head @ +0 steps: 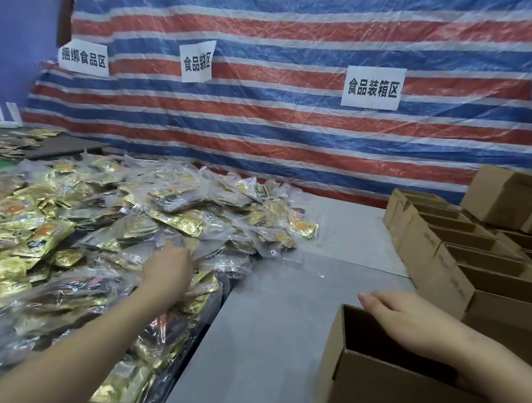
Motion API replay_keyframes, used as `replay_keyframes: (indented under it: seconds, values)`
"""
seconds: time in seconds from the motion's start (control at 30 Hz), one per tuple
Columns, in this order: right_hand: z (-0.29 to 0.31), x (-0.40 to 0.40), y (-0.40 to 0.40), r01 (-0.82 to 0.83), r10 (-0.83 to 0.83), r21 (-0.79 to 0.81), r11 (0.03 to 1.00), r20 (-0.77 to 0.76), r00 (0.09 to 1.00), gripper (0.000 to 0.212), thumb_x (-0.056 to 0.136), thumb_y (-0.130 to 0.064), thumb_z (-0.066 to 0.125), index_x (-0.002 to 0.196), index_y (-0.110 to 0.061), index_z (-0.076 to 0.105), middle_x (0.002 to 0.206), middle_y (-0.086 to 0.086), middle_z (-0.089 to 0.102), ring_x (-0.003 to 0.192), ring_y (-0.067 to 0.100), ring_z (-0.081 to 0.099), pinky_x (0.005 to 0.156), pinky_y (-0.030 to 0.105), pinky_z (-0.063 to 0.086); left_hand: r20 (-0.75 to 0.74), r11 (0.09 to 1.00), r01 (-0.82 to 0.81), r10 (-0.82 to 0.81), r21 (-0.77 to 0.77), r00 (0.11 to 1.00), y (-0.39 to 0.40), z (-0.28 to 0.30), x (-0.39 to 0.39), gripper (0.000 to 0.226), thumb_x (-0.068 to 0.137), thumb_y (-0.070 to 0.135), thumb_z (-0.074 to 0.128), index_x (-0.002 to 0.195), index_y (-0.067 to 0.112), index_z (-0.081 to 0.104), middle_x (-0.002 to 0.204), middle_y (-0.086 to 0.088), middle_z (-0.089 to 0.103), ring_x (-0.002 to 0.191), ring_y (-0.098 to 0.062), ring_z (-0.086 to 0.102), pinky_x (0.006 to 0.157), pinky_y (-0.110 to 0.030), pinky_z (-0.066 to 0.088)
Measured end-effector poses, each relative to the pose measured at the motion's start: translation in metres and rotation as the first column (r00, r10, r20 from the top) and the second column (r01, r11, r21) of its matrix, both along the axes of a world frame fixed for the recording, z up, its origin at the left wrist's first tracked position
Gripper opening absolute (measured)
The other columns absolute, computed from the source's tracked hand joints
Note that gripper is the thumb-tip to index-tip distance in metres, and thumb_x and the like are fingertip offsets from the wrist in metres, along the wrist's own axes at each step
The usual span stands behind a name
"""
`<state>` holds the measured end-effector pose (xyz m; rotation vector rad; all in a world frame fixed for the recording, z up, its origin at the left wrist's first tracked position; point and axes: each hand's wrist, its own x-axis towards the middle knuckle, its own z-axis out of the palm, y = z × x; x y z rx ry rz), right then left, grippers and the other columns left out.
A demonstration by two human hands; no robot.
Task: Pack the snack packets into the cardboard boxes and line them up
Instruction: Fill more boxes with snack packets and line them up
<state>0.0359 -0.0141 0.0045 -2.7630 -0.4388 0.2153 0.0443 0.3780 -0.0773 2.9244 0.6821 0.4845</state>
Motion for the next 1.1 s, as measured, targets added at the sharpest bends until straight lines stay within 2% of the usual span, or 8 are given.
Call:
replay_keyframes:
  seconds: [0.23, 0.4, 0.6, 0.7, 0.8, 0.9, 0.97, 1.1]
  values:
    - [-0.014, -0.005, -0.003, 0.000, 0.002, -0.092, 0.996, 0.026, 1.000, 0.046, 0.101, -0.063, 0.030, 0.095, -0.032, 0.063, 0.093, -0.011, 0.066, 0.086, 0.005, 0.061, 0.082, 0.030, 0.053, -0.312, 0.986, -0.130, 0.156, 0.102, 0.937, -0.018, 0.005, 0.003, 0.084, 0.084, 0.078, 0.041, 0.132, 0.010, 0.049, 0.135, -0.020, 0.051, 0.124, -0.040, 0.050, 0.105, -0.060, 0.037]
    - [-0.020, -0.005, -0.004, 0.002, 0.008, -0.123, 0.992, 0.082, 0.997, 0.049, 0.101, -0.066, 0.027, 0.099, -0.032, 0.062, 0.095, -0.011, 0.066, 0.087, 0.007, 0.060, 0.083, 0.035, 0.053, -0.255, 0.973, -0.224, 0.202, -0.061, 0.946, -0.018, -0.006, 0.024, 0.096, 0.087, 0.049, 0.059, 0.155, 0.017, 0.001, 0.152, -0.032, 0.023, 0.128, -0.046, 0.043, 0.098, -0.052, 0.046]
    - [-0.020, -0.005, -0.004, -0.010, 0.020, -0.135, 0.991, 0.075, 0.997, 0.052, 0.102, -0.063, 0.025, 0.090, -0.027, 0.060, 0.094, -0.007, 0.065, 0.088, 0.015, 0.060, 0.081, 0.034, 0.050, -0.329, 0.972, -0.237, 0.219, -0.013, 0.919, -0.037, 0.000, 0.032, 0.088, 0.086, 0.037, 0.060, 0.154, 0.016, 0.008, 0.141, -0.024, 0.041, 0.121, -0.039, 0.048, 0.091, -0.049, 0.046]
    - [-0.016, -0.012, -0.010, -0.035, 0.038, -0.133, 0.991, 0.016, 0.999, 0.052, 0.105, -0.060, 0.025, 0.080, -0.026, 0.055, 0.081, -0.008, 0.059, 0.076, 0.010, 0.055, 0.062, 0.026, 0.038, -0.141, 0.955, -0.140, 0.106, -0.261, 0.984, -0.047, 0.014, 0.027, 0.084, 0.079, 0.044, 0.069, 0.143, 0.012, 0.025, 0.131, -0.019, 0.049, 0.109, -0.033, 0.055, 0.081, -0.041, 0.052]
    - [-0.010, -0.022, -0.020, -0.044, 0.035, -0.109, 0.993, -0.085, 0.996, 0.052, 0.105, -0.060, 0.024, 0.072, -0.028, 0.049, 0.074, -0.011, 0.052, 0.068, 0.005, 0.047, 0.058, 0.021, 0.031, 0.172, 0.799, 0.146, -0.054, -0.583, 0.984, -0.083, 0.046, 0.016, 0.053, 0.082, 0.041, 0.070, 0.120, 0.013, 0.048, 0.103, -0.010, 0.058, 0.078, -0.022, 0.058, 0.056, -0.031, 0.045]
    - [-0.005, -0.033, -0.032, -0.042, 0.022, -0.109, 0.993, -0.181, 0.983, 0.053, 0.100, -0.069, 0.022, 0.080, -0.031, 0.054, 0.085, -0.013, 0.057, 0.080, 0.004, 0.053, 0.067, 0.021, 0.038, 0.383, 0.529, 0.422, -0.188, -0.736, 0.904, -0.143, 0.080, 0.000, 0.033, 0.087, 0.029, 0.064, 0.114, 0.022, 0.047, 0.097, -0.001, 0.061, 0.079, -0.014, 0.059, 0.060, -0.027, 0.045]
    - [-0.004, -0.039, -0.040, -0.019, 0.005, -0.064, 0.998, -0.205, 0.979, 0.066, 0.092, -0.079, 0.018, 0.114, -0.034, 0.061, 0.120, -0.009, 0.063, 0.111, 0.011, 0.058, 0.093, 0.028, 0.044, 0.458, 0.353, 0.521, -0.252, -0.777, 0.853, -0.188, 0.100, -0.013, 0.029, 0.089, 0.026, 0.061, 0.117, 0.025, 0.051, 0.099, -0.002, 0.065, 0.085, -0.016, 0.064, 0.067, -0.030, 0.049]
    - [0.012, -0.032, -0.057, 0.168, -0.098, 0.426, 0.889, -0.181, 0.979, 0.108, 0.070, -0.093, 0.024, 0.159, -0.033, 0.014, 0.163, -0.003, 0.029, 0.147, 0.020, 0.033, 0.120, 0.043, 0.024, 0.547, 0.189, 0.632, -0.358, -0.751, 0.757, -0.264, 0.121, -0.033, 0.026, 0.090, 0.031, 0.062, 0.115, 0.033, 0.055, 0.105, 0.004, 0.066, 0.096, -0.011, 0.063, 0.085, -0.034, 0.052]
